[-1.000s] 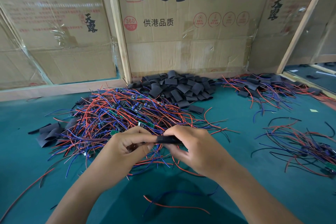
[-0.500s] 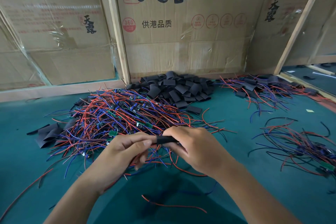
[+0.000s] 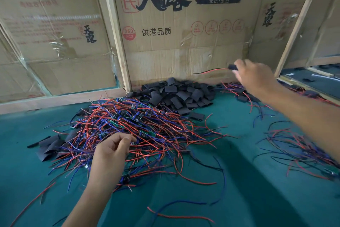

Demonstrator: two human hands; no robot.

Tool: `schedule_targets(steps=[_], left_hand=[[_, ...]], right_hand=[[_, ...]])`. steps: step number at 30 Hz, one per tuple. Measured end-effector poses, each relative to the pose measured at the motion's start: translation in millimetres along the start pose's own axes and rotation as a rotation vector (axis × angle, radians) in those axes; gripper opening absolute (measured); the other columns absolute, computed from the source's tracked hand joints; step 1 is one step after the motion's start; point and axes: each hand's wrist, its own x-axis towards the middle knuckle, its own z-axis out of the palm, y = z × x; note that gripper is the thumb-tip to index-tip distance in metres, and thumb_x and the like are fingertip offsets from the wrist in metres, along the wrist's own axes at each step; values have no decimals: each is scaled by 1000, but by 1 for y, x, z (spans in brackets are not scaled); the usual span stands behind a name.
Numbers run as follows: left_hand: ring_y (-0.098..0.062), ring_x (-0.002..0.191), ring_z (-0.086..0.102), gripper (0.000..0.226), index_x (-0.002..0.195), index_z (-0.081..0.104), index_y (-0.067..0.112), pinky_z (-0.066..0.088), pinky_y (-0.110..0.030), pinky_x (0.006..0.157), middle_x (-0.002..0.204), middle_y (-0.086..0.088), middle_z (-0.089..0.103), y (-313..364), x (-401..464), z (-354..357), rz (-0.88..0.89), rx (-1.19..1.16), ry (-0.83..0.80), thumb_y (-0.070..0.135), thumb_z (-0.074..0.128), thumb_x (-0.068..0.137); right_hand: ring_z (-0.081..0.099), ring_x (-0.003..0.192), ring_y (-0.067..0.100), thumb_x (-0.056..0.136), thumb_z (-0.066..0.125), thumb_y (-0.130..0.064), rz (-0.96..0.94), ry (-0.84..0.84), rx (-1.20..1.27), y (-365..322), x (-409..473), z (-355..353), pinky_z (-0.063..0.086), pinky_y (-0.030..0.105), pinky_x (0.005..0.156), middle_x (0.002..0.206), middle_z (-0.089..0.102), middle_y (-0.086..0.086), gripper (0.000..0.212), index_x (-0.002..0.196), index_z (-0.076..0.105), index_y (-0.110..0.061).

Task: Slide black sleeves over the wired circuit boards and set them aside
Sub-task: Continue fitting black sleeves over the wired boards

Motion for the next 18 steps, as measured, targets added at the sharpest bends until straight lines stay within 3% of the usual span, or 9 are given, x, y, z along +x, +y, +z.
schedule_targets(steps=[2, 3, 5, 9, 15, 18], left_hand=[[-16, 47, 24, 28, 83, 72, 29, 17, -25, 45, 55, -2, 38, 2, -2, 2, 31, 46, -30, 21, 52, 100], [-16, 47, 24, 26, 84, 72, 30, 17, -25, 45, 55, -4, 37, 3, -3, 2, 36, 74, -37, 23, 52, 99], [-17, 46, 22, 26, 84, 72, 32, 16, -24, 44, 55, -5, 37, 5, -4, 1, 29, 102, -43, 26, 52, 99], [-15, 44, 20, 28, 82, 71, 33, 14, -24, 44, 52, -2, 33, 8, -7, 2, 13, 77, -54, 24, 52, 101], [-13, 43, 22, 31, 77, 71, 29, 17, -24, 42, 47, 5, 34, 11, -10, 5, 3, 125, -54, 19, 53, 100], [-9, 40, 21, 29, 77, 71, 25, 16, -20, 40, 44, 7, 34, 14, -10, 6, 7, 156, -54, 18, 54, 100]], right_hand=[[57, 109, 51, 100, 47, -6, 155, -92, -154, 29, 21, 17, 48, 59, 86, 118, 55, 37, 34, 130, 43, 8], [45, 125, 51, 100, 43, -5, 221, -163, -204, 37, 28, 22, 40, 59, 101, 135, 43, 39, 47, 143, 31, 6], [36, 135, 47, 98, 40, -8, 280, -311, -211, 30, 32, 24, 29, 55, 112, 148, 33, 33, 60, 153, 17, -1], [60, 114, 34, 92, 52, -21, -8, -448, -83, -41, 21, 34, 49, 41, 93, 123, 62, 16, 35, 125, 57, -10], [62, 102, 33, 95, 52, -27, -152, -585, 287, -140, 6, 48, 51, 40, 81, 111, 62, 11, 20, 104, 62, -12], [58, 70, 30, 98, 53, -28, 14, -596, 525, -172, 10, 51, 46, 33, 66, 74, 59, 12, 34, 72, 59, -7]])
